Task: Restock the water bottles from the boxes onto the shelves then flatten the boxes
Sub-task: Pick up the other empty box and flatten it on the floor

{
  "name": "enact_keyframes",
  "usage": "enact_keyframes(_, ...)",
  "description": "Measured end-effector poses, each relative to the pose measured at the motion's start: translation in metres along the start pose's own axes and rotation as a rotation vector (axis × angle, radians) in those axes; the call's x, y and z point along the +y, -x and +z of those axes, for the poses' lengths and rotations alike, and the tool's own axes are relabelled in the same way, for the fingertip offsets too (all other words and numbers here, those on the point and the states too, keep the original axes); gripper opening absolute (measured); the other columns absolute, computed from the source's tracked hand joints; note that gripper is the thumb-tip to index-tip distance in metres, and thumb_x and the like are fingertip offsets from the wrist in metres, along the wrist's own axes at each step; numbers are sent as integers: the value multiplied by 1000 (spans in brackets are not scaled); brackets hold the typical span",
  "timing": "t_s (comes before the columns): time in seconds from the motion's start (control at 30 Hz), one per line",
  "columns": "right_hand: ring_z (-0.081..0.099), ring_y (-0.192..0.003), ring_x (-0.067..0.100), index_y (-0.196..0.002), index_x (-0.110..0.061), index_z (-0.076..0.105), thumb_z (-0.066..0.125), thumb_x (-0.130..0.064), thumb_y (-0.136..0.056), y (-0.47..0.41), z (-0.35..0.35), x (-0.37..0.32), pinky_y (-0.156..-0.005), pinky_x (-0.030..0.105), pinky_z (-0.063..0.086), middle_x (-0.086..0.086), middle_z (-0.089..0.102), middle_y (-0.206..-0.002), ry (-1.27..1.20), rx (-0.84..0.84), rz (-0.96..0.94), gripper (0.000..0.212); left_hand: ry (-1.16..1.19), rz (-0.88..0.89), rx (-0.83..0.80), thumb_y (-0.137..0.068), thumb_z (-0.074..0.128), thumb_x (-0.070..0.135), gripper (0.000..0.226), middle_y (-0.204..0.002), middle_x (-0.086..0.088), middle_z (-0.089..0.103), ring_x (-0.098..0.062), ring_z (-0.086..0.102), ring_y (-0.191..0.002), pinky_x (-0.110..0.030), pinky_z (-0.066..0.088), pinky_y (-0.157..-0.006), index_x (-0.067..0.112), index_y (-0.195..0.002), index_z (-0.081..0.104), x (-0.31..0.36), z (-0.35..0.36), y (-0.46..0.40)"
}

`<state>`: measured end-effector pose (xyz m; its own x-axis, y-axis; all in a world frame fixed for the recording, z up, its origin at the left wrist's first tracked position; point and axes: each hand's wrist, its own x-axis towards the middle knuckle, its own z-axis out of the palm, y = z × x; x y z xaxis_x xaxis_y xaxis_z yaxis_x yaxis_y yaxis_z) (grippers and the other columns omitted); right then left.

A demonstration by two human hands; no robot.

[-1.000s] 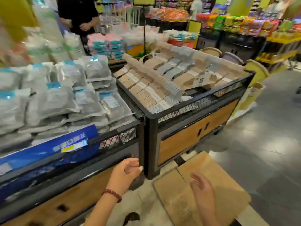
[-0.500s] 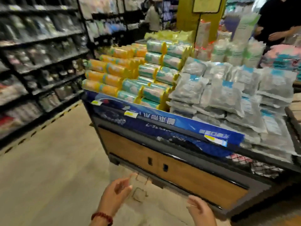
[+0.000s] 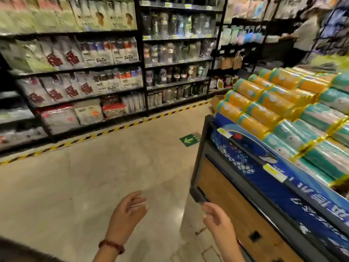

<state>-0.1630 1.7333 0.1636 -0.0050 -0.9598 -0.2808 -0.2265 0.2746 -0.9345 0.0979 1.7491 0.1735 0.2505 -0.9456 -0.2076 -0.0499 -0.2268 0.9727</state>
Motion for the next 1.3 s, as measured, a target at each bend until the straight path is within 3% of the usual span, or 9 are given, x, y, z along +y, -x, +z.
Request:
enact_keyframes(0.2,62,-86,-9,-111,-16,60,59,-2,-89,-68,64,-38,-71,6,47,-4,63,-110,-28,-131,-59,26,-3,-16,75,-73,78,9,37,-105,-8,68,0,67,-79,-17,54,-68,23,-103,61,-3,-52,-60)
enact_keyframes(0.3,66,-87,1,-109,-14,60,57,3,-89,-112,84,-43,-72,10,49,0,64,-109,-56,-163,-21,27,14,-55,107,-51,91,35,60,-100,-2,72,-3,69,-81,-20,54,-69,24,-102,62,-6,-62,-93)
enact_keyframes(0.4,66,-94,15,-111,-10,59,58,2,-89,-170,101,-47,-72,16,52,5,65,-110,-88,-161,-7,26,51,-105,99,-54,90,30,56,-104,-6,71,-7,70,-81,-22,54,-68,22,-102,62,-4,-64,-144)
enact_keyframes(0.57,67,-93,18,-103,-17,61,60,3,-87,-292,120,-82,-71,17,52,6,67,-107,-102,-170,-52,26,-10,-67,128,-17,80,74,103,-98,-1,70,-8,70,-81,-17,54,-69,19,-103,63,29,-64,-263)
enact_keyframes(0.7,66,-95,23,-99,-26,62,62,-1,-86,-385,126,-124,-88,37,51,2,69,-106,-92,-141,-97,28,-78,-17,115,-37,80,50,71,-104,-2,69,-3,69,-81,-14,53,-69,21,-100,63,78,-63,-362)
enact_keyframes(0.87,65,-97,21,-100,-28,62,59,-4,-89,-478,132,-152,-90,40,51,-2,68,-106,-83,-113,-82,27,-62,14,178,-78,73,3,32,-105,-4,68,1,68,-82,-13,53,-68,18,-103,63,90,-59,-461)
enact_keyframes(1.07,68,-89,25,-92,-22,65,66,-20,-74,-574,147,-167,-79,35,51,5,71,-98,-86,-48,-20,18,4,-81,185,-78,73,-1,31,-103,-8,68,-5,69,-79,-13,53,-61,9,-105,63,90,-49,-572)
enact_keyframes(1.23,69,-88,22,-95,-17,66,53,8,-87,-685,154,-198,-85,38,50,3,71,-98,-112,49,-12,29,-22,-28,84,-53,77,36,50,-99,1,70,-2,68,-84,-13,53,-66,20,-99,64,127,-35,-714)
enact_keyframes(1.3,69,-87,17,-96,-15,66,53,7,-87,-729,154,-221,-81,31,51,2,70,-99,-127,112,-14,28,-60,3,16,-65,81,26,38,-101,0,70,-6,68,-89,-16,54,-68,21,-98,64,147,-27,-773)
